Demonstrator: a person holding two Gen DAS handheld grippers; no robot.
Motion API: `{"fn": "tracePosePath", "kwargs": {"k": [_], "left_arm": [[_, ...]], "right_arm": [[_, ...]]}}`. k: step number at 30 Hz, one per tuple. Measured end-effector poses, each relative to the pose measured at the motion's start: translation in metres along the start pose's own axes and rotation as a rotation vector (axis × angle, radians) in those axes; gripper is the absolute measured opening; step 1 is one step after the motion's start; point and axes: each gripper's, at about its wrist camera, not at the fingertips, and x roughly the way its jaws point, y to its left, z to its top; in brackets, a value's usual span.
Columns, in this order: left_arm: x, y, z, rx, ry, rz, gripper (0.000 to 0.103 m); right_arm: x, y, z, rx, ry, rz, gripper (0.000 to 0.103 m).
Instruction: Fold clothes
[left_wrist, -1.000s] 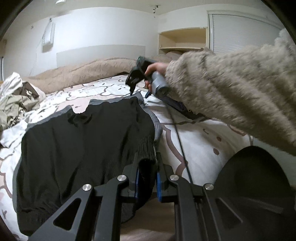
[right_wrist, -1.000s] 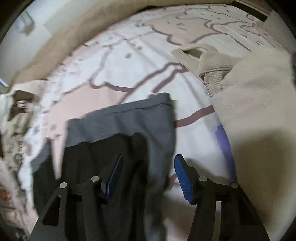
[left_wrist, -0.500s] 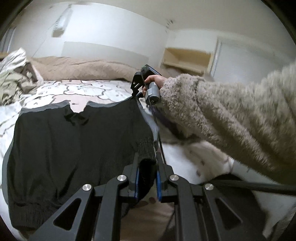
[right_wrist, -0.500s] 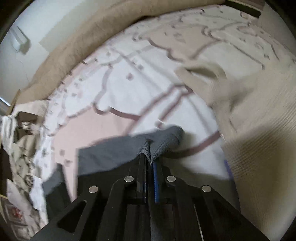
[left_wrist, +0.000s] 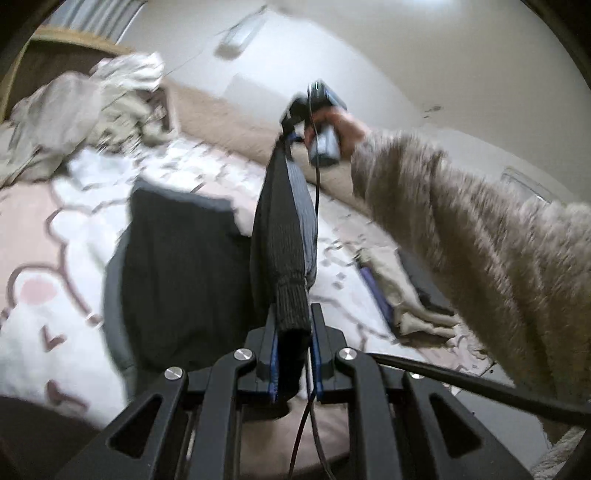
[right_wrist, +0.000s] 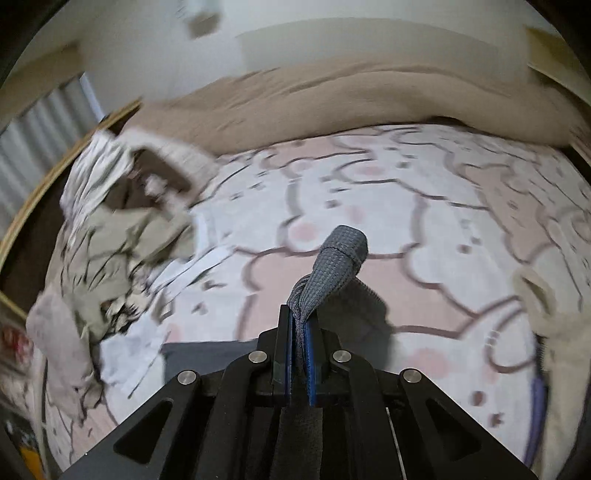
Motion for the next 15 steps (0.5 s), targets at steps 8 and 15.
{"fn": "tracePosePath", "kwargs": {"k": [8,15], "left_arm": [[0.007,0.061,-0.015,-0.231,0.154,0.048,0.014],[0.016,0.078,-0.022,-0.272,0.201,0.063,0.014]], "right_arm": [[0.094,0.128,-0.042,-0.17,0.146,-0.016,0.007],[0.162,0.175,-0.086,-0.242,0.282,-0.036,0.007]]}}
